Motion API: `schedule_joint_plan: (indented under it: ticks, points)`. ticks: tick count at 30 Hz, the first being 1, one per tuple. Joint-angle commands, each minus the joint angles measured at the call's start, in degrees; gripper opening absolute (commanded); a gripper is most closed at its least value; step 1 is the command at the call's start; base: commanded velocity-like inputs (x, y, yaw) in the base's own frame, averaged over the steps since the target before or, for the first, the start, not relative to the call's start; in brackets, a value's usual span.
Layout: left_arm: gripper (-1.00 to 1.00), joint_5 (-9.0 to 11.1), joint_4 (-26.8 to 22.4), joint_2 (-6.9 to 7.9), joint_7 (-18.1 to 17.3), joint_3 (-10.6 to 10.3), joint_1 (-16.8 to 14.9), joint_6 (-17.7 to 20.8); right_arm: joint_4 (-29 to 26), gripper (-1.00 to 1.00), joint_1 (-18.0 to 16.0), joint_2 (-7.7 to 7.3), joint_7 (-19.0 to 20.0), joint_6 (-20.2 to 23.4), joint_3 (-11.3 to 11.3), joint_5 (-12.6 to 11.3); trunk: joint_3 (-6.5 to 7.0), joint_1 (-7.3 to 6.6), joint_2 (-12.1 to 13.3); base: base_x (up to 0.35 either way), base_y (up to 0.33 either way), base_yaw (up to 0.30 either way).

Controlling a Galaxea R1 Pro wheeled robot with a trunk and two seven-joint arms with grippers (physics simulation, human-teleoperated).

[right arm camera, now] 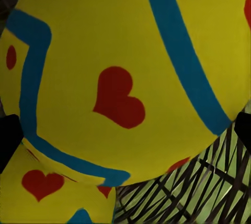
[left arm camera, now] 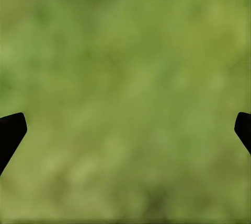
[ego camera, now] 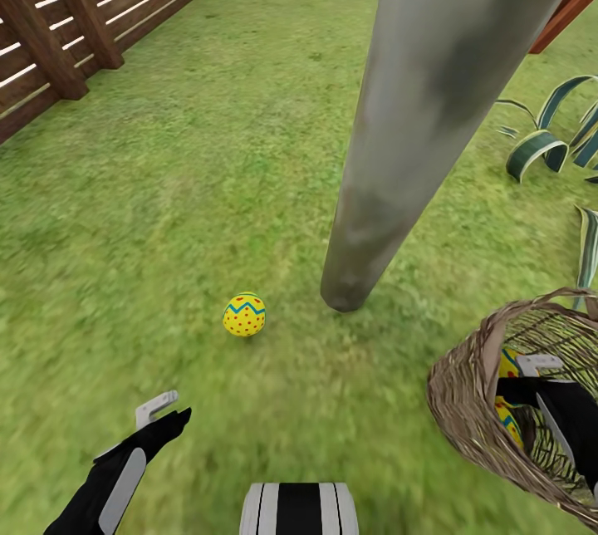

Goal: Take the three Easter eggs out of the wicker basket on the lawn in the garden, then place them on the lawn next to a single tree (choose any tree) so that all three eggs are next to the same tree and none are left in the basket.

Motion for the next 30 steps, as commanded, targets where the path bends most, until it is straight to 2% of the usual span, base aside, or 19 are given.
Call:
schedule_joint_plan:
  ticks: [1, 6, 15, 20, 23, 30]
  points:
    - [1.0, 0.6, -0.1, 0.01, 0.4, 0.0, 0.0, 0.3, -0.1, -1.0, 0.0, 0.02, 0.6, 0.3, -0.3, 0.5, -0.04, -0.01, 0.0, 0.0, 0.0, 0.0]
    - [1.0, 0.6, 0.0, -0.14, 0.4, -0.1, 0.0, 0.3, 0.0, -1.0, 0.0, 0.08, 0.6, 0.3, -0.6, 0.4, -0.04, -0.01, 0.0, 0.0, 0.0, 0.0]
    - [1.0, 0.4, 0.1, -0.31, 0.4, -0.2, 0.0, 0.3, 0.4, -1.0, 0.0, 0.36, 0.6, 0.3, -0.6, 0.3, 1.96, -0.24, 0.1, 0.0, 0.0, 0.0]
    - [1.0, 0.3, 0.1, -1.44, 0.4, -0.2, 0.0, 0.3, 3.6, -1.0, 0.0, 0.57, 0.7, -0.2, -0.5, 0.3, 3.06, -0.37, 0.2, -0.072, 0.0, 0.0]
    - [1.0, 0.3, 0.2, -1.48, 0.4, -0.2, 0.0, 0.3, 4.1, -1.0, 0.0, 0.71, 0.7, -0.4, -0.5, 0.4, 3.73, -0.45, 0.2, -0.256, 0.0, 0.0]
    - [1.0, 0.3, 0.1, -1.57, 0.4, -0.2, 0.0, 0.3, 4.1, -1.0, 0.0, 1.37, 0.4, -0.1, -0.2, 0.8, 5.28, -0.63, 0.3, -0.016, 0.0, 0.0]
